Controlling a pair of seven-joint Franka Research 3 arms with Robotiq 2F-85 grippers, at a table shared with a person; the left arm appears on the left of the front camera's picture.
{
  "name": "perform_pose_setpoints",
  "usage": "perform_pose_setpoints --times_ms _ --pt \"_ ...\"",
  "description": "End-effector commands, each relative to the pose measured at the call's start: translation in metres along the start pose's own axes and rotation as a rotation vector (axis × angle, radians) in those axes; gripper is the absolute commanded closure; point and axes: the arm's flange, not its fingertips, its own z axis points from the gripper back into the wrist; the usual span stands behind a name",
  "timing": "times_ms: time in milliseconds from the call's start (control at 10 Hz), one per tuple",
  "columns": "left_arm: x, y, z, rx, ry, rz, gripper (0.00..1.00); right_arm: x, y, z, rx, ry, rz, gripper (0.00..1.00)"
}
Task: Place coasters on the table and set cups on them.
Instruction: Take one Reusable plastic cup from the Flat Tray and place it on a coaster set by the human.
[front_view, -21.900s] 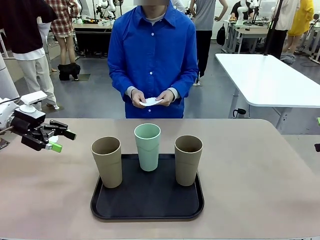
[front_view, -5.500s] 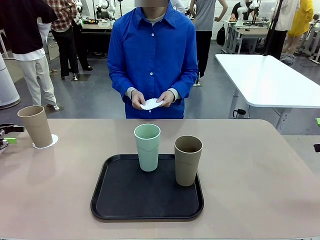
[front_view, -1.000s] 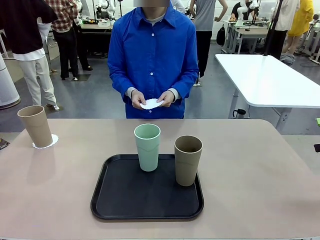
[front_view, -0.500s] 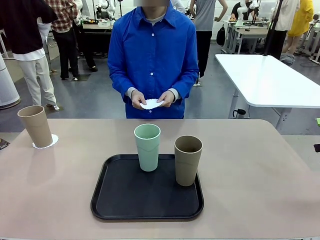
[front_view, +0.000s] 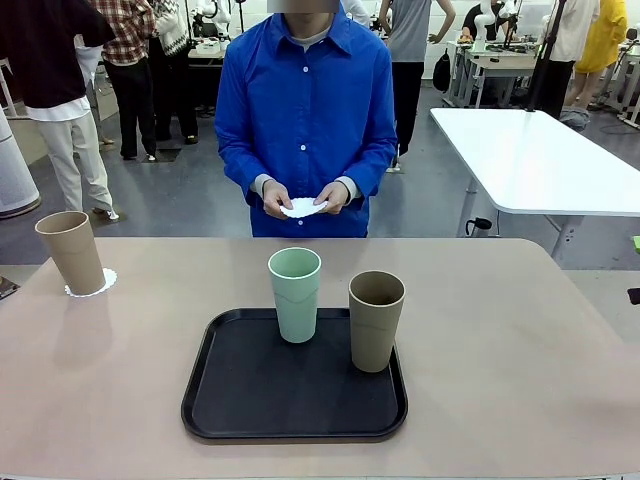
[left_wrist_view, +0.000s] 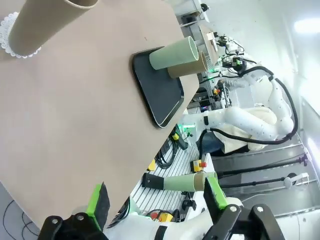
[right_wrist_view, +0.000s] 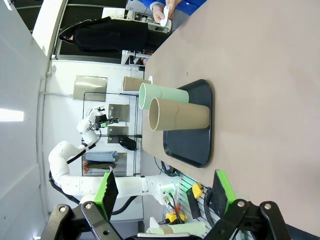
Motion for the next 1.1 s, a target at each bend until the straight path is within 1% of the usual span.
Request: perform_pose_setpoints --times_ms 0,200,400,600,700,800,1000 --pt "-0.004 0.007 0.012 -0.051 -0.024 -0.073 0.00 0.001 0.000 0.000 0.013 -0.001 0.000 0.00" --pt "-0.013 0.010 0.009 -0.086 -0.059 -0.143 0.00 0.001 0.000 0.000 0.013 -0.001 0.000 0.00" --pt "-0.016 0.012 0.008 -0.112 -0.077 -0.183 0.00 0.001 0.000 0.000 0.013 -0.001 0.000 0.00" --pt "-0.017 0.012 0.010 -0.116 -0.054 -0.197 0.00 0.001 0.000 0.000 0.013 -0.001 0.000 0.00" --pt "-0.015 0.009 0.004 -0.103 -0.036 -0.207 0.00 0.001 0.000 0.000 0.013 -0.001 0.000 0.00" --pt "-0.017 0.011 0.005 -0.101 -0.054 -0.169 0.00 0.001 0.000 0.000 0.013 -0.001 0.000 0.00" --pt "-0.017 0.011 0.005 -0.101 -0.054 -0.169 0.00 0.001 0.000 0.000 0.013 -0.001 0.000 0.00"
